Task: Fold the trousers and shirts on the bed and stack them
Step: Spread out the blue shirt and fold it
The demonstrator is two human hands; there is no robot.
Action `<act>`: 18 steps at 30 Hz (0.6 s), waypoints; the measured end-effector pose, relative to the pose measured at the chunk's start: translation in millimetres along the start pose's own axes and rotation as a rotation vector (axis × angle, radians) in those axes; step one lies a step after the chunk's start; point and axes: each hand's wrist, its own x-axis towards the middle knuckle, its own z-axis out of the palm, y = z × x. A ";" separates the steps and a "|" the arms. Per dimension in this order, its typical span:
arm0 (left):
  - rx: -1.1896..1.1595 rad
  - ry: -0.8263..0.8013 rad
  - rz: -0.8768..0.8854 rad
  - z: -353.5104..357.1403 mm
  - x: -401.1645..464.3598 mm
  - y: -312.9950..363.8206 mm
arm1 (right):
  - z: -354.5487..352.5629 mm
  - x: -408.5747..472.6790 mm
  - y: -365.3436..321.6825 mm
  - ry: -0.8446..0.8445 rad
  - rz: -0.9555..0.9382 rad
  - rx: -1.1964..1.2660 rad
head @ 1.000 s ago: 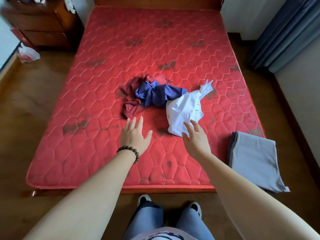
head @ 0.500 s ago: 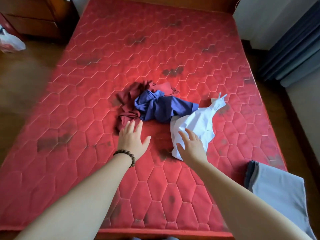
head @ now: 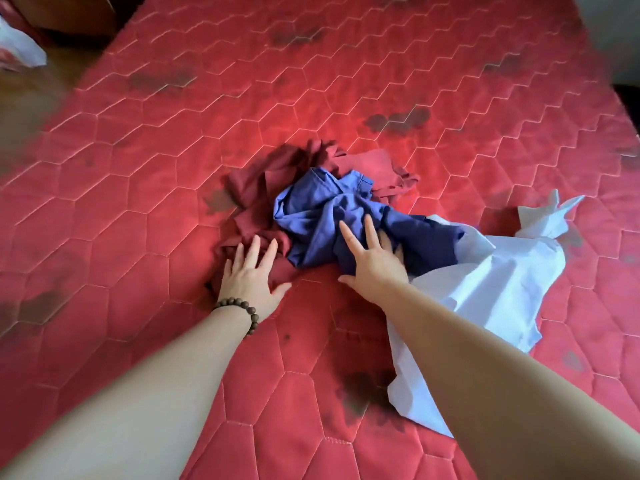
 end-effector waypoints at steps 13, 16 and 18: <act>-0.202 0.233 0.130 10.8 -83.3 18.5 | 47.2 -75.2 -31.3 0.042 -0.032 0.105; -0.212 0.094 0.102 12.0 -144.3 21.4 | 60.2 -134.2 -40.0 -0.057 -0.040 0.103; -0.206 0.032 0.052 11.2 -177.7 23.7 | 63.1 -164.2 -42.6 -0.111 -0.048 0.120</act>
